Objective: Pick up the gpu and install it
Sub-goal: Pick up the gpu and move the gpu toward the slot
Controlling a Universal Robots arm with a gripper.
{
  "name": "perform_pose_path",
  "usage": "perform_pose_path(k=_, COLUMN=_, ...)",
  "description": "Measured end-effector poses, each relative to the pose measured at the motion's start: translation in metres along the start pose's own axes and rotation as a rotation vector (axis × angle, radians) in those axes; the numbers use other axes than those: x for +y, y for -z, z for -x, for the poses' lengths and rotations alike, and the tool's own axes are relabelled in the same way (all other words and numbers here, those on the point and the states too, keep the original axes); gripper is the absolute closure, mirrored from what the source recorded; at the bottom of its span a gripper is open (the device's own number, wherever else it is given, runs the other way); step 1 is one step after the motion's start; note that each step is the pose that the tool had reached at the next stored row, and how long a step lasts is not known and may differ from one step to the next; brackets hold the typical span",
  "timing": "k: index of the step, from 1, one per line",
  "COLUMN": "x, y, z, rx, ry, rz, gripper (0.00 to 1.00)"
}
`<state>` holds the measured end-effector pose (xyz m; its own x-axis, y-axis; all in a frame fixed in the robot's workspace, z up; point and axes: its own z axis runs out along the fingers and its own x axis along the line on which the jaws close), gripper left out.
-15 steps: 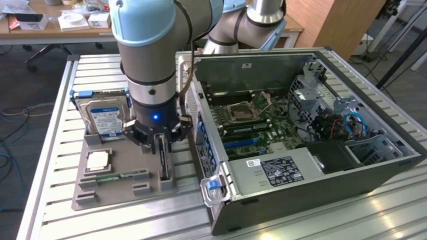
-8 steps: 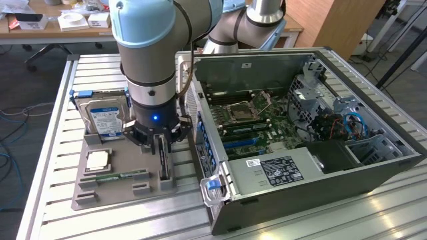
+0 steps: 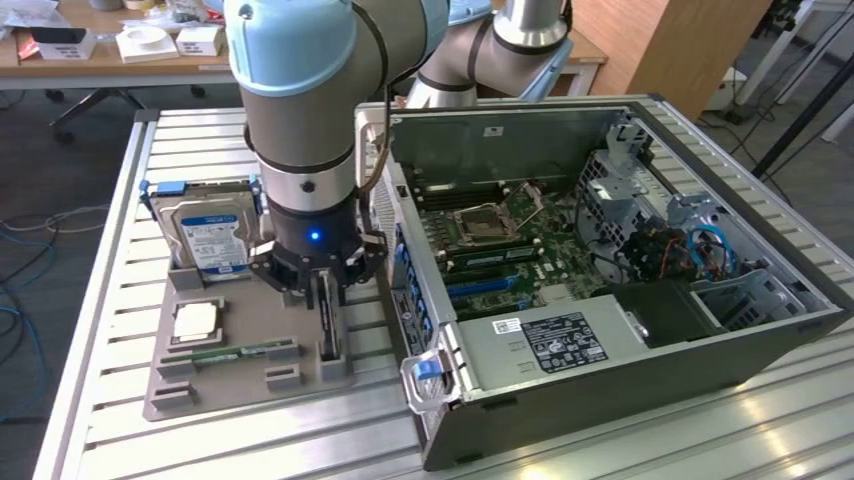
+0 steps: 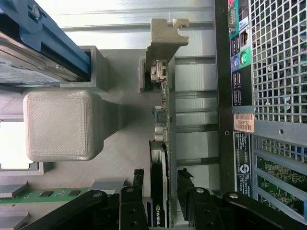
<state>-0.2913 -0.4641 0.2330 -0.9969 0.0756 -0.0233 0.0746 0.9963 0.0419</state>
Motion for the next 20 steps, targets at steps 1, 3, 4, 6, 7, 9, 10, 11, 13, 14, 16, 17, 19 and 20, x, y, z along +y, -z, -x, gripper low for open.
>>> perform_pose_path(k=1, x=0.0003, y=-0.0002, z=-0.0001, rx=-0.0002, ry=0.0, rz=0.0001, gripper=0.59)
perform_pose_path(k=3, x=0.0011, y=-0.0006, z=-0.0011, rx=-0.0003, ry=0.0, rz=0.0003, gripper=0.59)
perform_pose_path(k=4, x=0.0011, y=-0.0006, z=-0.0012, rx=-0.0001, ry=0.0, rz=0.0002, gripper=0.59)
perform_pose_path(k=6, x=0.0011, y=-0.0006, z=-0.0012, rx=-0.0001, ry=0.0, rz=0.0002, gripper=0.59)
perform_pose_path(k=7, x=0.0011, y=-0.0006, z=-0.0012, rx=-0.0001, ry=0.0, rz=0.0002, gripper=0.59)
perform_pose_path(k=9, x=0.0012, y=-0.0008, z=-0.0018, rx=-0.0001, ry=0.0, rz=0.0001, gripper=0.59)
perform_pose_path(k=10, x=0.0011, y=-0.0008, z=-0.0019, rx=-0.0001, ry=0.0, rz=0.0001, gripper=0.59)
perform_pose_path(k=11, x=0.0011, y=-0.0008, z=-0.0019, rx=-0.0001, ry=0.0, rz=0.0001, gripper=0.59)
perform_pose_path(k=13, x=0.0011, y=-0.0008, z=-0.0019, rx=-0.0001, ry=0.0, rz=0.0, gripper=0.59)
perform_pose_path(k=14, x=0.0011, y=-0.0008, z=-0.0019, rx=-0.0001, ry=0.0, rz=0.0, gripper=0.59)
perform_pose_path(k=16, x=0.0011, y=-0.0008, z=-0.0019, rx=-0.0001, ry=0.0, rz=0.0, gripper=0.59)
perform_pose_path(k=17, x=0.0011, y=-0.0008, z=-0.0019, rx=-0.0001, ry=0.0, rz=0.0, gripper=0.59)
perform_pose_path(k=19, x=0.0011, y=-0.0008, z=-0.0019, rx=0.0, ry=0.0, rz=0.0, gripper=0.59)
perform_pose_path(k=20, x=0.0011, y=-0.0008, z=-0.0019, rx=-0.0001, ry=0.0, rz=0.0, gripper=0.6)
